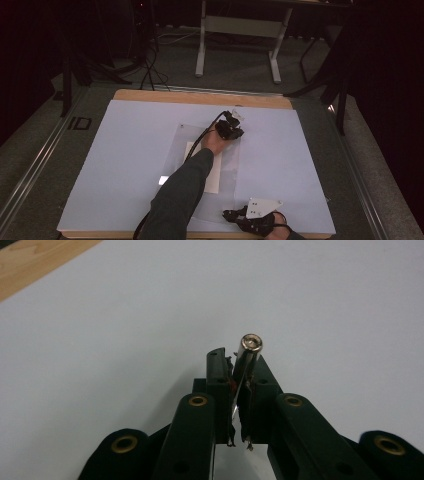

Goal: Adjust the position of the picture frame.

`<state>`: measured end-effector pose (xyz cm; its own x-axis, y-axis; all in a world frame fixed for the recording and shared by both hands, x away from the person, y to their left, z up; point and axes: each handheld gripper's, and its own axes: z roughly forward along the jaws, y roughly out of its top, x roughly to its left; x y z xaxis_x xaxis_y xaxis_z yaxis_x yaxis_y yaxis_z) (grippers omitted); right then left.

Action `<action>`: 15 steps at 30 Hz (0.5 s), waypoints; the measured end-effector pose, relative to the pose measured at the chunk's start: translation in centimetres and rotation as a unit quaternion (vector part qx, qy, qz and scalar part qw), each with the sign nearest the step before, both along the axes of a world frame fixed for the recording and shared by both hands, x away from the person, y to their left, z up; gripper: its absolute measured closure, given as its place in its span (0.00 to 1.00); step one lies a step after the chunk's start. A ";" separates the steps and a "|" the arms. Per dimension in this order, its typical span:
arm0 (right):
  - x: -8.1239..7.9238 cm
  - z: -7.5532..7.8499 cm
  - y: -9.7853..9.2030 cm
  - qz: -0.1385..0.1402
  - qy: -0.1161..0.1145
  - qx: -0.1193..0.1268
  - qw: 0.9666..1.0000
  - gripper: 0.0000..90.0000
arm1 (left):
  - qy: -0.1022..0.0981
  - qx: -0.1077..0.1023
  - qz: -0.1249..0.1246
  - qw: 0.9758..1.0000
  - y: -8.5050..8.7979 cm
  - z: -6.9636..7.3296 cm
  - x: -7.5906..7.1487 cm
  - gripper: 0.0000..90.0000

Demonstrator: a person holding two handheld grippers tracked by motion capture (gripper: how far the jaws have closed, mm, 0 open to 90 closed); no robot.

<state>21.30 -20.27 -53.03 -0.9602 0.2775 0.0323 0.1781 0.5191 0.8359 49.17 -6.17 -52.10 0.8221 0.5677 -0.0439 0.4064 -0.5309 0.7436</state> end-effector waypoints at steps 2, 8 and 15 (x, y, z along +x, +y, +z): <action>0.0 0.1 -0.1 -0.005 0.001 0.005 1.000 0.95 | -0.001 -0.001 0.005 1.000 0.1 0.2 0.1 0.95; 0.2 0.5 -0.7 -0.034 -0.005 0.016 0.999 0.95 | -0.011 0.023 0.031 0.999 0.8 1.1 0.5 0.95; 0.7 0.9 -2.0 -0.079 -0.007 0.034 0.996 0.95 | -0.008 0.034 0.065 0.997 3.2 1.9 1.2 0.95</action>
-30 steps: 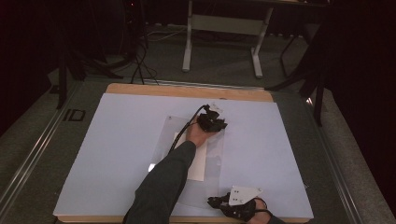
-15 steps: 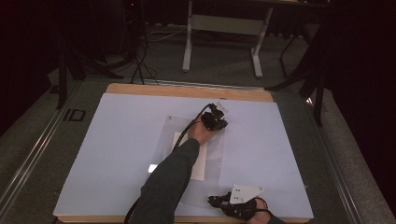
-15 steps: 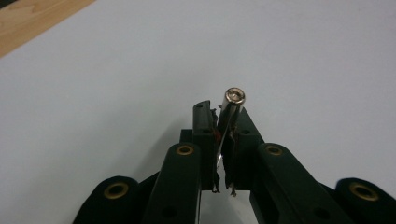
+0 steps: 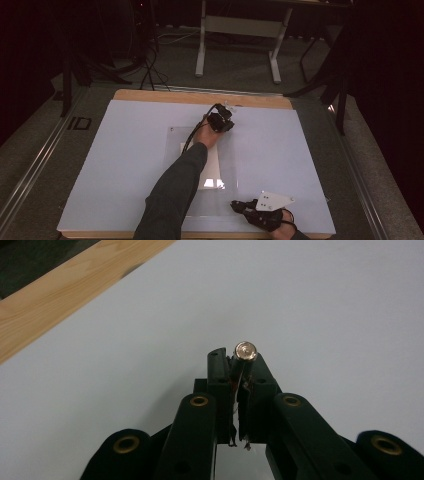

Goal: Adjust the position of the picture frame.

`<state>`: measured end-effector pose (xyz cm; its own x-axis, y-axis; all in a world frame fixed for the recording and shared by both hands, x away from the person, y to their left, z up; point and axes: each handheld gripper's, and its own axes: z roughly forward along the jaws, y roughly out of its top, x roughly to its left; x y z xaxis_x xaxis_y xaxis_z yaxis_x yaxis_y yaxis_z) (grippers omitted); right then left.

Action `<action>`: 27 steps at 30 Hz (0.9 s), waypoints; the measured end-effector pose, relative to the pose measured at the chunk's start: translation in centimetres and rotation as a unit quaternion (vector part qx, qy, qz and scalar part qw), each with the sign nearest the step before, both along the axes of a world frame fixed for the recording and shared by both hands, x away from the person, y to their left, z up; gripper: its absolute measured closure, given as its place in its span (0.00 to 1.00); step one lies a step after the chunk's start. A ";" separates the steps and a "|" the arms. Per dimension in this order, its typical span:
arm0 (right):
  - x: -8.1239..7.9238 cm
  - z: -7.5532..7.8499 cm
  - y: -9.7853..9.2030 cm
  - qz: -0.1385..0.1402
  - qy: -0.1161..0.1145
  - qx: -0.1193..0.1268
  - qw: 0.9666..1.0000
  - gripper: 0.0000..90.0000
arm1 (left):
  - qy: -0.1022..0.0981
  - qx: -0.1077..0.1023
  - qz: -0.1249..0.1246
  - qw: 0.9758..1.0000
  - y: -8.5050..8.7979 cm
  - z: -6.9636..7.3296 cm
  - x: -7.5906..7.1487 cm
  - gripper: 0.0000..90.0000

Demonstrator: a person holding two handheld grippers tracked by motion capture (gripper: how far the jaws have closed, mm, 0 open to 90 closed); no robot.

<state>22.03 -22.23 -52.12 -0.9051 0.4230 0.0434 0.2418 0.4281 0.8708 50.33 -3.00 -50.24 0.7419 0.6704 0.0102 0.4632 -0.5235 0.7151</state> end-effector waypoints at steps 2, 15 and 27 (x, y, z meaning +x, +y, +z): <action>0.1 0.1 -0.2 -0.005 -0.001 0.001 1.000 0.95 | 0.001 0.002 0.000 1.000 0.4 0.1 0.0 0.95; 1.4 0.7 -1.8 -0.059 0.026 0.037 0.997 0.93 | 0.014 0.020 0.044 0.999 4.5 0.7 0.2 0.95; 3.2 1.3 -2.9 -0.096 0.032 0.050 0.994 0.92 | 0.028 0.028 0.077 0.996 8.1 1.1 -0.1 0.95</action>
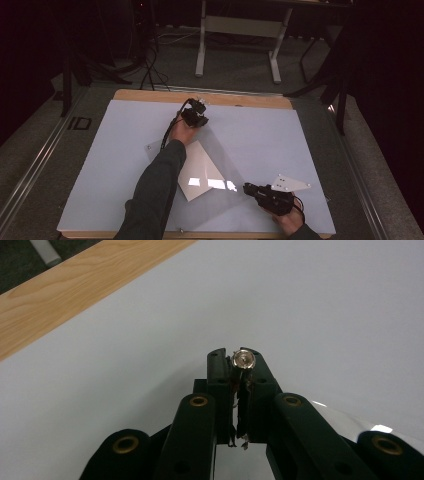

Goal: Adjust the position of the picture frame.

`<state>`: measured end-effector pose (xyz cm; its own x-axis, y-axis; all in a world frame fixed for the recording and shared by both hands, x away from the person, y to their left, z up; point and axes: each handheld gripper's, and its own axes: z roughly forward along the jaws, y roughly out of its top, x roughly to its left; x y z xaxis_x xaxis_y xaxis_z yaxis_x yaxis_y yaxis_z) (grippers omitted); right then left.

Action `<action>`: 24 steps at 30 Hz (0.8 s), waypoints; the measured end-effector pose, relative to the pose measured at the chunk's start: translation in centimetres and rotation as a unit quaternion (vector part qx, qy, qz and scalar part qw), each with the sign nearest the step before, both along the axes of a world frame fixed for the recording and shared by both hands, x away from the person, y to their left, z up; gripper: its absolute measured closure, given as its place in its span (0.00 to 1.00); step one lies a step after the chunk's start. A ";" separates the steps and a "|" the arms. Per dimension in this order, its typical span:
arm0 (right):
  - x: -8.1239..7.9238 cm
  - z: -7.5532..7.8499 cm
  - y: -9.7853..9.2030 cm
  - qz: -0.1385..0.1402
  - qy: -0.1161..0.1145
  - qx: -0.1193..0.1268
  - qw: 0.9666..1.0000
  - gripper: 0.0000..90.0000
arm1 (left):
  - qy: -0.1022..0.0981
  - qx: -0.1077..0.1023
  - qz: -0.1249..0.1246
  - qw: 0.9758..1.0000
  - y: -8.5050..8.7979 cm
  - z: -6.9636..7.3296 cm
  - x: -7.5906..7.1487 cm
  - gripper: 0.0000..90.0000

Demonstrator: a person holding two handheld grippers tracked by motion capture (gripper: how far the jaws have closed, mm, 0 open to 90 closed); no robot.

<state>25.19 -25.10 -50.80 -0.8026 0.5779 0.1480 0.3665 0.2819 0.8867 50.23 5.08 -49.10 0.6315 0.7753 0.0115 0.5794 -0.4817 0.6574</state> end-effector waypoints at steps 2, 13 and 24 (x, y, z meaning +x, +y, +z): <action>0.8 0.1 -0.4 -0.010 0.007 0.003 1.000 0.92 | 0.007 0.007 0.005 1.000 0.6 0.1 0.0 0.95; 3.6 0.6 -1.2 -0.031 0.020 0.010 0.999 0.92 | 0.026 0.016 0.019 0.999 3.8 0.7 -0.3 0.95; 7.8 1.8 -1.6 -0.053 0.015 0.011 0.998 0.92 | 0.038 0.002 0.039 0.999 7.4 1.3 -1.2 0.95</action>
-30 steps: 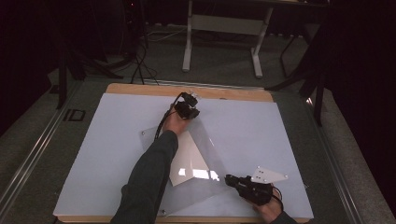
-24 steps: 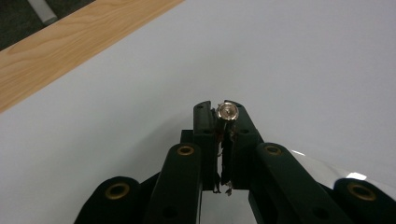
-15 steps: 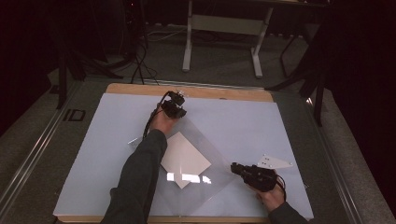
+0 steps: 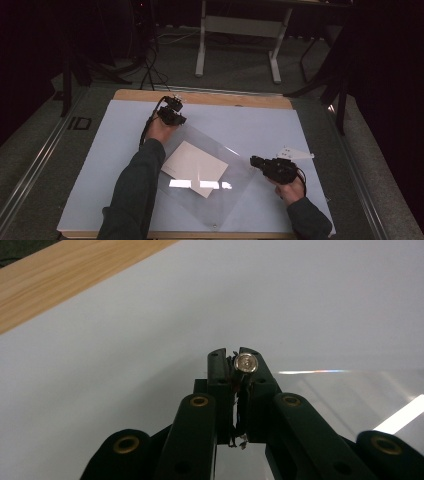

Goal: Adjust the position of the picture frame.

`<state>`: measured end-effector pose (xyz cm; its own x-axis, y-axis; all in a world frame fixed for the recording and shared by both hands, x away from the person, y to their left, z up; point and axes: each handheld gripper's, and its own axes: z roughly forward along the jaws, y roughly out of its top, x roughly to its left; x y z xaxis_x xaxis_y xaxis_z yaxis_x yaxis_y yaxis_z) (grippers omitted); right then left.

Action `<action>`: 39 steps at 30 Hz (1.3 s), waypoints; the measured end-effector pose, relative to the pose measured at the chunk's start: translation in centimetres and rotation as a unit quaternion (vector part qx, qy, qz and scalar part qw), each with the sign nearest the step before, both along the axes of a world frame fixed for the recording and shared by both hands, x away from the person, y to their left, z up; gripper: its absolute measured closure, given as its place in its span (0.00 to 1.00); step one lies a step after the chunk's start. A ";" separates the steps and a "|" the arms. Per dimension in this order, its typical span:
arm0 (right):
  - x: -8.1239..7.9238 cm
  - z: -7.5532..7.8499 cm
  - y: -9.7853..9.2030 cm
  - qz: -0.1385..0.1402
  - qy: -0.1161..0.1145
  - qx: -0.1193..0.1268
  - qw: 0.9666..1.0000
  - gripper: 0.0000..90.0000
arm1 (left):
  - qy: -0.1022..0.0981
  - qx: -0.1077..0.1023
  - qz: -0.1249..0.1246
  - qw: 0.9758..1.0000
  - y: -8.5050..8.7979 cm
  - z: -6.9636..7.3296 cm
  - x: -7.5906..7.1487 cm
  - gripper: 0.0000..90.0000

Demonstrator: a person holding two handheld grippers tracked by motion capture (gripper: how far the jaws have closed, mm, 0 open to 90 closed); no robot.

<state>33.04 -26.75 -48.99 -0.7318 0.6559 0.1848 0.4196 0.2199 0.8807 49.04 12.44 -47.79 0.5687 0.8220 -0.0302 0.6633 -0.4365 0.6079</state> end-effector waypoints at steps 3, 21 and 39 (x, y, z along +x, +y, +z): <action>1.2 0.3 -0.2 -0.007 0.000 0.001 1.000 0.92 | 0.003 -0.006 0.001 1.000 0.6 0.0 -0.3 0.95; 7.3 -0.1 0.7 -0.031 0.011 -0.012 0.999 0.91 | 0.021 -0.024 0.026 0.999 4.0 -1.2 -2.3 0.95; 10.6 -1.4 2.4 -0.060 0.020 -0.028 0.998 0.91 | 0.015 -0.015 0.045 0.999 5.3 -1.8 -3.9 0.95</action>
